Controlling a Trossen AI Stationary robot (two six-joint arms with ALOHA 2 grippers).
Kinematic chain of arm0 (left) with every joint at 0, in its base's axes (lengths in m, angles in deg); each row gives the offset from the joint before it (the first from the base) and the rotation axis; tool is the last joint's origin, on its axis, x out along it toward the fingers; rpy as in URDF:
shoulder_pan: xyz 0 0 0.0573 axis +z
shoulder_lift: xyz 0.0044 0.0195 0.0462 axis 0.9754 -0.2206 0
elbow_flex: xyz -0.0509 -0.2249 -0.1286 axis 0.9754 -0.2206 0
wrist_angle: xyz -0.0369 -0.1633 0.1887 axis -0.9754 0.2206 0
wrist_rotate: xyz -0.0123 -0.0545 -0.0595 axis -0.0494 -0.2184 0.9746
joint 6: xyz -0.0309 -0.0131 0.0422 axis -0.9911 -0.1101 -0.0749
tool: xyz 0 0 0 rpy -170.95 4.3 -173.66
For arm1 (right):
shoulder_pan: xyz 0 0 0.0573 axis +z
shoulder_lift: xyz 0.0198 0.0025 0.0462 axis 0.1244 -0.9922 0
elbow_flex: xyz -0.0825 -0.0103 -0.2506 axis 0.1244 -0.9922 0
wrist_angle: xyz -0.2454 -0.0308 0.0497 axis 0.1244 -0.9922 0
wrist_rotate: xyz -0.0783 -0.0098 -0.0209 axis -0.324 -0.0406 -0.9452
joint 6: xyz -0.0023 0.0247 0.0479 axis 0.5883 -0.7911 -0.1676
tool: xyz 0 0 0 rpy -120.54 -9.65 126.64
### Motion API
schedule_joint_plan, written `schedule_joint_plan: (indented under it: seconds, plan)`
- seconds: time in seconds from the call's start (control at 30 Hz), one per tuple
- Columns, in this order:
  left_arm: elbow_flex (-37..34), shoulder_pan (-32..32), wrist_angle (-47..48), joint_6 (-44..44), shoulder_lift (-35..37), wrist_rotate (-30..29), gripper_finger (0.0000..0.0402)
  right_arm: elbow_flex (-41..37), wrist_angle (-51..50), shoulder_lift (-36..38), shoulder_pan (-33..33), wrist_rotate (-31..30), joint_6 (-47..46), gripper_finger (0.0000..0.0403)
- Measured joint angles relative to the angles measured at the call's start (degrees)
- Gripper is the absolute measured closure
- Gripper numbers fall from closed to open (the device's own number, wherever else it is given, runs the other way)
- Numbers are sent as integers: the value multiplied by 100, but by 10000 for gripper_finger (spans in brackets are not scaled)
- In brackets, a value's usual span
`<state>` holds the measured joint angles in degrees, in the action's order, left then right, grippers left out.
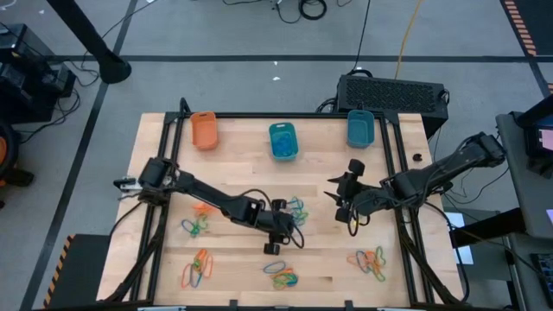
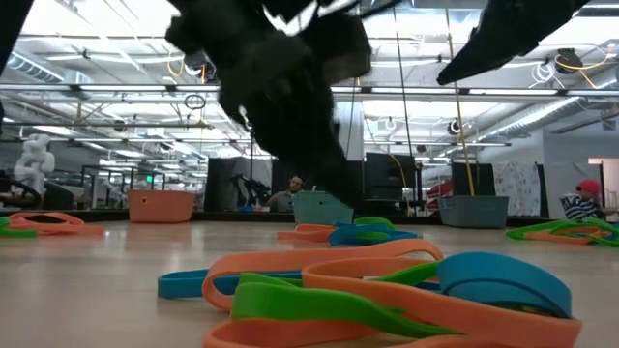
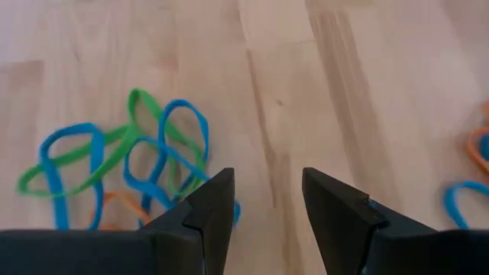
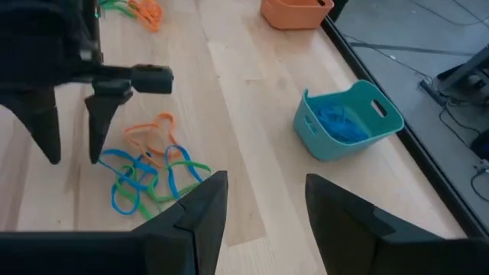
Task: Sort rubber bands into baskets
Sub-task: Put the blue rubber band into the light blue bin
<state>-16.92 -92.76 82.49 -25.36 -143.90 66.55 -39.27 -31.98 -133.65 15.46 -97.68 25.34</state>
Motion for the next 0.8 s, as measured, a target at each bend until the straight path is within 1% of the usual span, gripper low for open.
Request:
schedule_joint_plan:
  seconds: [0.13,0.3,0.5,0.57,0.63,0.8]
  plan:
    - [-2,7,-27,-3,-237,-103,239,-1,-72,-45,0,-2,-113,234]
    - [-2,4,-55,-1,-254,-136,239,-1,-60,-45,0,-5,-143,234]
    - [-2,-39,-32,13,-42,-134,239,-1,-50,-45,0,-6,-144,234]
    - [-2,-39,96,9,30,-271,239,-1,-50,-45,0,-6,-145,234]
    - [-2,-39,162,8,36,-369,239,-1,-43,-45,0,-6,-144,234]
    - [-2,-33,388,6,1,-369,239,-1,-46,-45,0,-6,-146,234]
